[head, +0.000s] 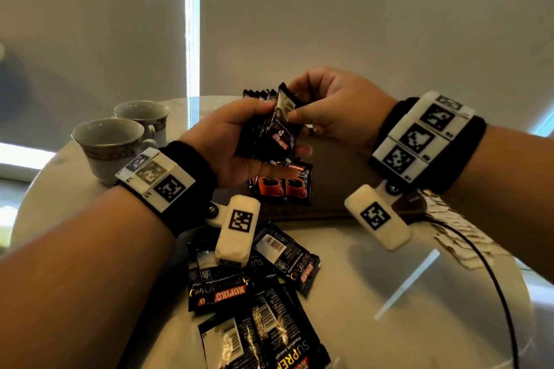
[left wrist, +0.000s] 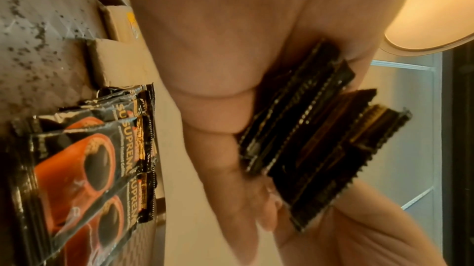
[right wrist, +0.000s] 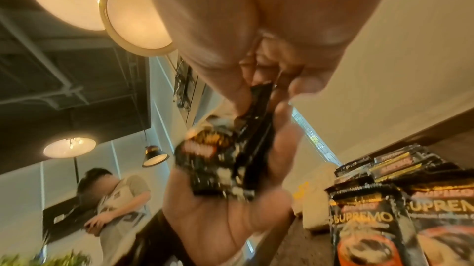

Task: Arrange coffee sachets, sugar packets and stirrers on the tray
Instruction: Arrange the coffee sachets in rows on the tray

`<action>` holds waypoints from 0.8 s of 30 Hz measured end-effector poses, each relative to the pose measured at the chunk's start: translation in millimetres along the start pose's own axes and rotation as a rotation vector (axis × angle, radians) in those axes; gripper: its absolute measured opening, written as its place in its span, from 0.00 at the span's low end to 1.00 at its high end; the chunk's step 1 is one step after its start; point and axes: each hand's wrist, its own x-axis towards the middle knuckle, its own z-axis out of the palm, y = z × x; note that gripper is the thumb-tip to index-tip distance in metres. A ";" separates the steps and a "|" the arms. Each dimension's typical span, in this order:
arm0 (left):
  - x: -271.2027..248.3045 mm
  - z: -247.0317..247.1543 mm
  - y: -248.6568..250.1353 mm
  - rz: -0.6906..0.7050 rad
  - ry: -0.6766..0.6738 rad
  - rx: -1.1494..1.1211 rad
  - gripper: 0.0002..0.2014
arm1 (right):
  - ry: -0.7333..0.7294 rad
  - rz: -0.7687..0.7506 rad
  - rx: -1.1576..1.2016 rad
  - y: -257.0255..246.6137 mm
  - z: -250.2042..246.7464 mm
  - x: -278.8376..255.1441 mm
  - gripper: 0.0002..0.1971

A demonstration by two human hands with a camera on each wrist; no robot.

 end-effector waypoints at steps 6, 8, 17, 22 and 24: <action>-0.3 -2.9 2.4 0.057 0.078 -0.031 0.18 | 0.109 -0.093 -0.176 -1.0 14.1 -2.4 0.16; 1.0 -2.9 2.0 0.070 0.098 -0.049 0.16 | 0.052 -0.122 -0.173 -3.9 14.8 -5.4 0.19; 2.5 -6.2 1.3 0.132 0.030 -0.021 0.14 | -0.051 -0.285 -0.400 -4.9 30.7 -5.9 0.24; 0.9 -17.2 10.5 0.190 0.211 -0.109 0.24 | 0.025 -0.236 -0.436 1.9 21.1 -25.5 0.24; 0.1 -22.3 11.4 0.198 0.258 -0.138 0.26 | -0.126 -0.158 -0.404 4.8 15.5 -39.8 0.19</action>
